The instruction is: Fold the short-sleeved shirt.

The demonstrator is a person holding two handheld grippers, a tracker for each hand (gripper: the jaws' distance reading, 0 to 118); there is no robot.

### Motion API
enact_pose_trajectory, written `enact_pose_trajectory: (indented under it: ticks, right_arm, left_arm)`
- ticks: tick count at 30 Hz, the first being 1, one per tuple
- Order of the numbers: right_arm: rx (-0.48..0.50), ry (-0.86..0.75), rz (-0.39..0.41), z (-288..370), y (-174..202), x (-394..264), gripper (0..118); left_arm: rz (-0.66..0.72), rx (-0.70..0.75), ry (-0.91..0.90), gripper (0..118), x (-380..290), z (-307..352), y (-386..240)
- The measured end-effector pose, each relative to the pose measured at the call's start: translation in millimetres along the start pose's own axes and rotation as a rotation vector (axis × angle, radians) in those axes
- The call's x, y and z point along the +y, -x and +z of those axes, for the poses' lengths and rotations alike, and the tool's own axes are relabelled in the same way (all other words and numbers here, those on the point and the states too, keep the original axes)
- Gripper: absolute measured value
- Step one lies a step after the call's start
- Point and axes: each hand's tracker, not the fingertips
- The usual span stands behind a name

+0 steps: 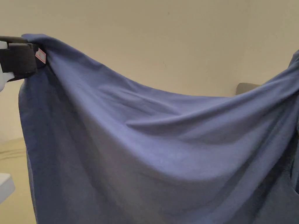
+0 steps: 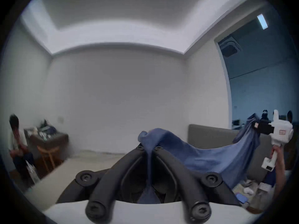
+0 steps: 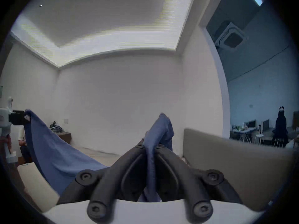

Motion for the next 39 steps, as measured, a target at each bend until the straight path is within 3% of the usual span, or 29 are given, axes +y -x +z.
enact_pose_trajectory:
  ticks: [12,21,25,33,39]
  right_arm:
    - [0.038,-0.080,0.013,-39.2,17.8,43.1,6]
    - [0.085,-0.063,0.036,-150.0,42.2,72.1,6]
    - [0.105,-0.067,0.012,-208.2,49.9,83.8,6]
    - [0.105,-0.045,0.007,-305.5,53.9,48.6,6]
    - [0.112,0.052,0.029,-361.9,50.3,-34.8,6]
  left_arm:
    - [-0.094,0.099,-0.045,2,53.3,-21.8,25.4]
    - [-0.208,0.193,0.011,2,77.0,-125.7,51.8]
    - [-0.237,0.218,0.021,2,77.1,-185.3,64.9]
    - [-0.197,0.237,0.069,2,21.7,-288.9,93.3]
    - [-0.124,0.199,0.155,2,-74.9,-347.8,105.8]
